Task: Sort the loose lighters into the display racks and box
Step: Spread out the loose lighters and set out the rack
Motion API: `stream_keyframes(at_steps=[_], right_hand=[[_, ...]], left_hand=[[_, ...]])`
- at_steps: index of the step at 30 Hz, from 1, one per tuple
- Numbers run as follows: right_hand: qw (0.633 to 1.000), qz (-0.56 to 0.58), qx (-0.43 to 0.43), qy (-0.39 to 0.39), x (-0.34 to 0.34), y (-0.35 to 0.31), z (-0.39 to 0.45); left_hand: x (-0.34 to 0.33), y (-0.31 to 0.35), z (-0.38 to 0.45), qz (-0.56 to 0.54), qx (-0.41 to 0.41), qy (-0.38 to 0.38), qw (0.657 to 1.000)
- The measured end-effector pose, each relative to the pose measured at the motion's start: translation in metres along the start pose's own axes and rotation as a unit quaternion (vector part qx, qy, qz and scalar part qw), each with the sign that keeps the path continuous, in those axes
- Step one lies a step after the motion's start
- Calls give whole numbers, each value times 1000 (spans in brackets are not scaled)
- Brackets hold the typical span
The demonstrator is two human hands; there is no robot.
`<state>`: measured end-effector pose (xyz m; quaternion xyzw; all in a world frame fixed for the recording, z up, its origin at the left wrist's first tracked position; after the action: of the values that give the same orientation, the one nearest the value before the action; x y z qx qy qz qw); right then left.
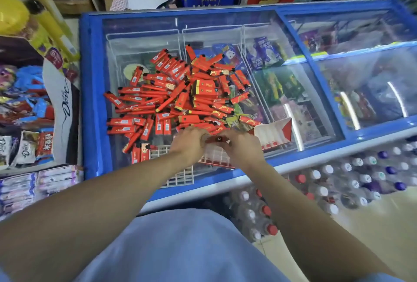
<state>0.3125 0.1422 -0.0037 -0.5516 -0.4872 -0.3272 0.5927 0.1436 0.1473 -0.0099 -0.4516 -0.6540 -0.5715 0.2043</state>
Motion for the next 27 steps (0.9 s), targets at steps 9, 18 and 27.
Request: stream_keyframes(at_steps=[9,18,27], right_hand=[[995,-4,79,61,-19,-25,-9],[992,79,36,-88,35,8,-1],[992,-80,23,-98,85,114,23]], left_hand=[[2,-33,-25,-14,19,-58,998],[-1,-34,-27,8,38,-54,998],[1,-27,-30,28,58,-12,998]])
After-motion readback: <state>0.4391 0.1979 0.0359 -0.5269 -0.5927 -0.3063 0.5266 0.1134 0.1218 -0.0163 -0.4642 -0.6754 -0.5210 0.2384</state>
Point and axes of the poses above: each hand's wrist, its own z-axis towards the middle knuckle, its own x-axis out of the back of the hand, y = z × x, the point moved 4 cm from there along z, towards the middle knuckle, and after that the axes turned 1 degree about z, right-handed, at the moved point
